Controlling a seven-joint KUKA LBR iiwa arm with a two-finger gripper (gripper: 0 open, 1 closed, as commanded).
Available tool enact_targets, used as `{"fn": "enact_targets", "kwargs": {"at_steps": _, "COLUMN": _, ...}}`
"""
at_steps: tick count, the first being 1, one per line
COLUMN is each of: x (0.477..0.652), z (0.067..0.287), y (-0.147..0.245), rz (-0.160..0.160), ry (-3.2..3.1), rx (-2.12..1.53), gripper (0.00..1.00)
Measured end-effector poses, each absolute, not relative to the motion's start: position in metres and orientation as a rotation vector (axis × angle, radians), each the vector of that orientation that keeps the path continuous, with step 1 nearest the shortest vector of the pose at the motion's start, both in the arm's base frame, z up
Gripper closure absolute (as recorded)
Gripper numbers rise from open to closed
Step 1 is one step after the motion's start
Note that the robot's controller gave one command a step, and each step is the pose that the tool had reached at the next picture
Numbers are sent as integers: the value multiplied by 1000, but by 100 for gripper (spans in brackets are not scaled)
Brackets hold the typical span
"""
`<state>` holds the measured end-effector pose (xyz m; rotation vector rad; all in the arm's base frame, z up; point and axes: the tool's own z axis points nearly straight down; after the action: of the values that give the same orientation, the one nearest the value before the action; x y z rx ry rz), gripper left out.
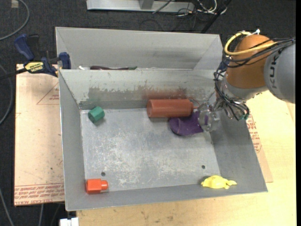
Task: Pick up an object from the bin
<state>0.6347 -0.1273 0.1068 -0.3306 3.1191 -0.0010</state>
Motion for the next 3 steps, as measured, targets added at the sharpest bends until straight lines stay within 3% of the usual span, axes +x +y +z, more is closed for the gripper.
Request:
{"fn": "enact_targets", "kwargs": {"at_steps": 1, "x": 635, "z": 107, "y": -127, "rz": -1, "ry": 3119, "rx": -331, "gripper": 0}}
{"fn": "enact_targets", "kwargs": {"at_steps": 2, "x": 635, "z": 107, "y": -127, "rz": -1, "ry": 3119, "rx": -331, "gripper": 0}}
{"fn": "enact_targets", "kwargs": {"at_steps": 3, "x": 627, "z": 71, "y": -134, "rz": -1, "ry": 3083, "rx": -561, "gripper": 100}}
